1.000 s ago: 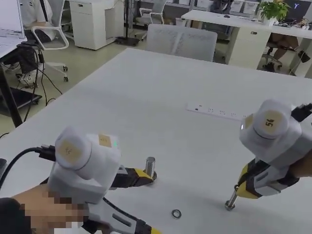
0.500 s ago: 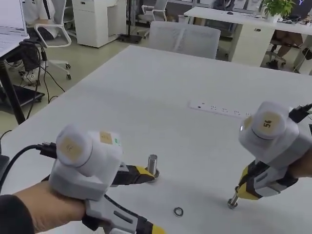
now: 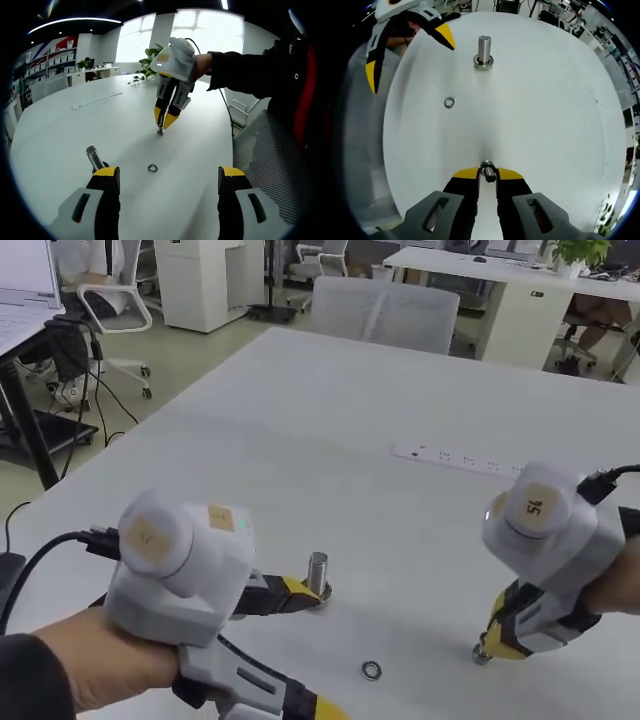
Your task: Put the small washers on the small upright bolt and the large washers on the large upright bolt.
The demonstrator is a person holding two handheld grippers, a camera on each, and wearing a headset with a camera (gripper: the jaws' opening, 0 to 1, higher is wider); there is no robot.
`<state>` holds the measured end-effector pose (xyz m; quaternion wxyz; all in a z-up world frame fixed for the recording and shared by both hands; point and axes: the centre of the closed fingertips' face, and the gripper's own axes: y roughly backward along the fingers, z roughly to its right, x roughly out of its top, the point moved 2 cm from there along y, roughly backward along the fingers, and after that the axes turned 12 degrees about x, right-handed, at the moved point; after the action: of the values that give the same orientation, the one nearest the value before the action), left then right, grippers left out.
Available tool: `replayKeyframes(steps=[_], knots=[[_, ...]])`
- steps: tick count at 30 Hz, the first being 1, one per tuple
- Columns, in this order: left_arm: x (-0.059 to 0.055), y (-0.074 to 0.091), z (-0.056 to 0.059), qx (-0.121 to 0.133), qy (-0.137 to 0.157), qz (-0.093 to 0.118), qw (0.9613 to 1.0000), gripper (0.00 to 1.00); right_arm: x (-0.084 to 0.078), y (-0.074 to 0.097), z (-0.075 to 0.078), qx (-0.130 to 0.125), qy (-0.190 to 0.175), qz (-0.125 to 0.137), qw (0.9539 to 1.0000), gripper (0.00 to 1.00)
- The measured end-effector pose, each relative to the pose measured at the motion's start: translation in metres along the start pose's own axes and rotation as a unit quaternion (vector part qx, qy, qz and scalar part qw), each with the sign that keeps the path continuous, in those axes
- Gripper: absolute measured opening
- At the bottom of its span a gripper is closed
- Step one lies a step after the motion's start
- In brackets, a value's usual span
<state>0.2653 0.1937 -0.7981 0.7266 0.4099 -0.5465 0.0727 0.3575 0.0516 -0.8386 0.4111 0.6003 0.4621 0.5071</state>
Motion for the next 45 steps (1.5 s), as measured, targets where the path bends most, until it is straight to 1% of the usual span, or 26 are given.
replayKeyframes(steps=[13,21,29,39,45], knots=[[-0.001,-0.001,-0.001,0.001,0.002,-0.001,1.0000,0.80,-0.002,-0.011,0.001,0.009,-0.002,-0.003,1.0000,0.14],[-0.001,-0.001,-0.001,0.000,0.002,-0.002,1.0000,0.80,-0.001,-0.011,0.002,0.010,-0.001,-0.001,0.9999,0.14],[-0.001,-0.001,0.000,-0.001,0.002,-0.003,1.0000,0.80,0.000,-0.011,0.000,0.010,0.000,0.003,0.9999,0.18],[-0.001,-0.002,0.001,-0.004,0.000,-0.003,1.0000,0.80,-0.011,-0.003,-0.001,0.002,-0.014,0.007,0.9999,0.21],[0.000,-0.001,0.002,-0.005,-0.001,-0.001,1.0000,0.80,-0.020,0.001,-0.005,-0.003,-0.024,0.007,0.9997,0.22]])
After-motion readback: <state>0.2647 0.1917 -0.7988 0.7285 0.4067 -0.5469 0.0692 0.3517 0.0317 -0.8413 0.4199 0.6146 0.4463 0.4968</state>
